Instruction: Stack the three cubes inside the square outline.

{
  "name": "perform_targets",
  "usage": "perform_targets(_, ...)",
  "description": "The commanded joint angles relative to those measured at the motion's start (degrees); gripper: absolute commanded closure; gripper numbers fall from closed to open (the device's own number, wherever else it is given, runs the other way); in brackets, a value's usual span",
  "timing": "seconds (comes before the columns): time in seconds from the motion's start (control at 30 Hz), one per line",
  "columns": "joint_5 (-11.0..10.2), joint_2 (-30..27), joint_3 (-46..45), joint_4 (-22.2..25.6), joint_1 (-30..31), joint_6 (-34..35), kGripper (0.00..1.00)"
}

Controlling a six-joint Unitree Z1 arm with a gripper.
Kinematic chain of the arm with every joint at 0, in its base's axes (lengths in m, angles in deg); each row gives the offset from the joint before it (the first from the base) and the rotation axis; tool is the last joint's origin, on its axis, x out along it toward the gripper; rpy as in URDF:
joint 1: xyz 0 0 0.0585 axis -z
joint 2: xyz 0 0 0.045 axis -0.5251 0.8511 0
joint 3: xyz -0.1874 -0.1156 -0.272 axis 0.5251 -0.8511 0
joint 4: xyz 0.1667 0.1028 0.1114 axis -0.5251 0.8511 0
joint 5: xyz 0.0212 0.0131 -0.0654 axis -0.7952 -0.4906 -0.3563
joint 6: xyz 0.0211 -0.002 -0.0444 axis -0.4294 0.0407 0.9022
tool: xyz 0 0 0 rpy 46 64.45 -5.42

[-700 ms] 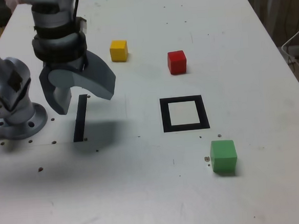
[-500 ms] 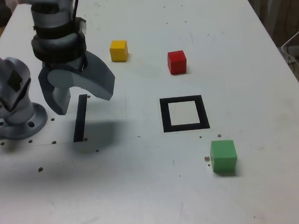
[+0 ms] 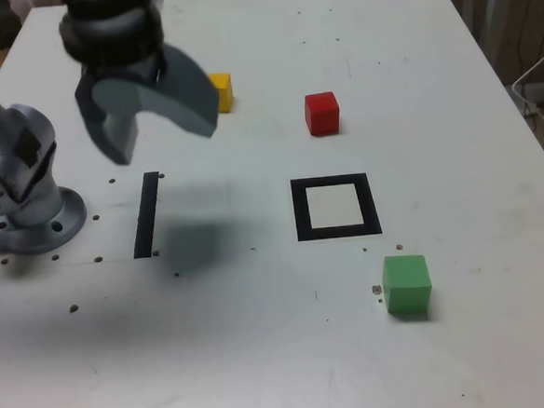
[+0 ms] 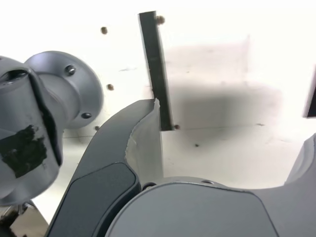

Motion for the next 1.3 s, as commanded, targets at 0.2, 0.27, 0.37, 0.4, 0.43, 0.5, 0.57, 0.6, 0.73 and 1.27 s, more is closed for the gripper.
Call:
perform_targets(0.2,1.37,2.81,4.27,0.47,-3.53,-4.01,0.03)
perform_targets(0.27,1.9,4.55,5.12,0.72,-4.69,-5.39,0.03)
perform_targets(0.37,2.32,8.04,6.82,0.88,-6.4,-7.29,0.03)
perform_targets(0.4,2.28,9.03,7.45,0.85,-6.87,-7.68,0.03)
perform_targets(0.43,2.21,9.97,8.13,0.81,-7.39,-8.05,0.03)
perform_targets(0.5,2.1,11.67,9.59,0.73,-8.63,-8.95,0.03)
perform_targets(0.57,2.08,13.25,11.24,0.71,-10.19,-10.14,0.03)
perform_targets(0.6,2.08,13.97,12.05,0.72,-11.1,-10.79,0.03)
perform_targets(0.73,2.0,16.66,15.13,0.81,-15.24,-13.51,0.04)
perform_targets(1.27,-1.55,28.26,26.28,0.76,-26.2,-17.84,0.04)
